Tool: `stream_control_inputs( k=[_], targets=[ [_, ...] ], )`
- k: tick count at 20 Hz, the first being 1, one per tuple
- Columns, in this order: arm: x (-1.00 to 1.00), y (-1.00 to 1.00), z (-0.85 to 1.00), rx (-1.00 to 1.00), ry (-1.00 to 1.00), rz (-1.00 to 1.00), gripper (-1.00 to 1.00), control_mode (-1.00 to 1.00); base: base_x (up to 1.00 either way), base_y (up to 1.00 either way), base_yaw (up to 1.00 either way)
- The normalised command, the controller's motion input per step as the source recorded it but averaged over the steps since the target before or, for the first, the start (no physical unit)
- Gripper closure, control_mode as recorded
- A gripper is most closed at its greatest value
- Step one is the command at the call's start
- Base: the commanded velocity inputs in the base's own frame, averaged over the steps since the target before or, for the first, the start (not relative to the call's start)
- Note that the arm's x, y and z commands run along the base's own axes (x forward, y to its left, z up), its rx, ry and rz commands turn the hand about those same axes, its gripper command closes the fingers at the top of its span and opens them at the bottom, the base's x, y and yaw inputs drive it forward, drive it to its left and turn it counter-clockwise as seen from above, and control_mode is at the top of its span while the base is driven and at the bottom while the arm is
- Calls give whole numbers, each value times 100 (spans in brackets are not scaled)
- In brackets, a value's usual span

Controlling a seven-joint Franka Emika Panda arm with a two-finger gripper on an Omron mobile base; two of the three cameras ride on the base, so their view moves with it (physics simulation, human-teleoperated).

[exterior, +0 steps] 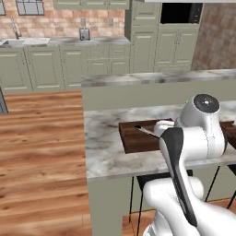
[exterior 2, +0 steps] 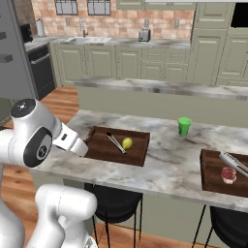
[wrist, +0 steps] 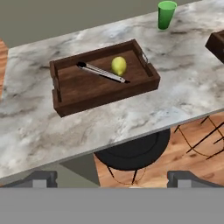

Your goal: Gather the tomato and lemon from the fridge and place them on a tray on the dining counter. Then gather the steaks from the fridge and place them on the other tray.

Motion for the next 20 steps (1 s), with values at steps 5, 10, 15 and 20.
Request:
stream_control_inputs(
  k=[5, 10, 15, 20],
  targets=[
    [-9, 1, 0, 0, -1, 0, -100, 100, -26, 34, 6],
    [0, 0, 0, 0, 0, 0, -100, 100, -23, 95, 22],
    [0, 0, 0, 0, 0, 0, -100, 100, 0, 100, 34],
    [0, 0, 0, 0, 0, 0, -100, 100, 0, 100, 42]
  ],
)
